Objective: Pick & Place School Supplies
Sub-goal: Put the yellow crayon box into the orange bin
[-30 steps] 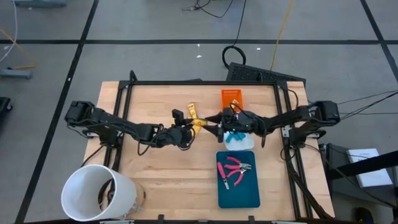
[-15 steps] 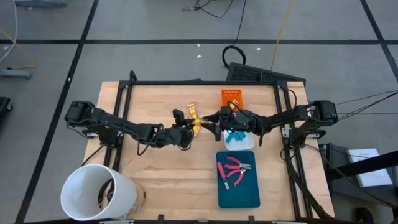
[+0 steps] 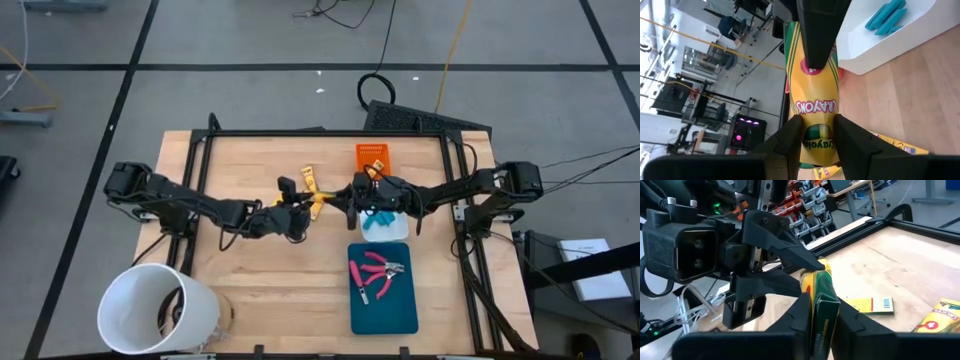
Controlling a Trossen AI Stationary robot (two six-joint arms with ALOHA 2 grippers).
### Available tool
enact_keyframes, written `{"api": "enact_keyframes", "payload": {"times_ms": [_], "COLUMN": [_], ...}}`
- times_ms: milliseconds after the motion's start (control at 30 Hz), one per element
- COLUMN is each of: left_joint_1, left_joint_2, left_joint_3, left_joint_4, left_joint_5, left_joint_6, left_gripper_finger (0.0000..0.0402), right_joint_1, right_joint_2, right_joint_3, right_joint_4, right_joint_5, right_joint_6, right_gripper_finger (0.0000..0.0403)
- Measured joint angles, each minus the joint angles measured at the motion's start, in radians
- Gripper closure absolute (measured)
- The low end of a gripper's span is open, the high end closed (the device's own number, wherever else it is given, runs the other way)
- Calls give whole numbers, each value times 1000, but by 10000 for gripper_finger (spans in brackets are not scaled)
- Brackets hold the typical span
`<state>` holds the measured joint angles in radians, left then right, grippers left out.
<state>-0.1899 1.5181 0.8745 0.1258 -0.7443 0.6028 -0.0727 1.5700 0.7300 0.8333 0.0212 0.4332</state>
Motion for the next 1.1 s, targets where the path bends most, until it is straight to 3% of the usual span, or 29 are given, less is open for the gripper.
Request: {"api": "enact_keyframes", "payload": {"times_ms": [167,467,633,933,1100], "left_joint_1": [-32,-127,-183,-140,-54], "left_joint_2": [0,-3,-53,-243,-311], "left_joint_3": [0,0,0,-21,-116], "left_joint_4": [3,225,241,-48,-66], "left_joint_5": [-35,-49,-60,-22,51], "left_joint_6": [-2,-22,10,-231,-318], "left_gripper_finger": [285,173,141,153,169], "right_joint_1": [0,-1,-9,-66,-110], "right_joint_2": [0,0,-10,-79,-160], "right_joint_3": [0,2,0,-59,-127], "right_joint_4": [5,7,-4,3,-9], "right_joint_5": [-13,5,2,-50,-49], "right_joint_6": [-12,-56,-80,-80,-87], "right_gripper_finger": [376,376,376,377,373]}}
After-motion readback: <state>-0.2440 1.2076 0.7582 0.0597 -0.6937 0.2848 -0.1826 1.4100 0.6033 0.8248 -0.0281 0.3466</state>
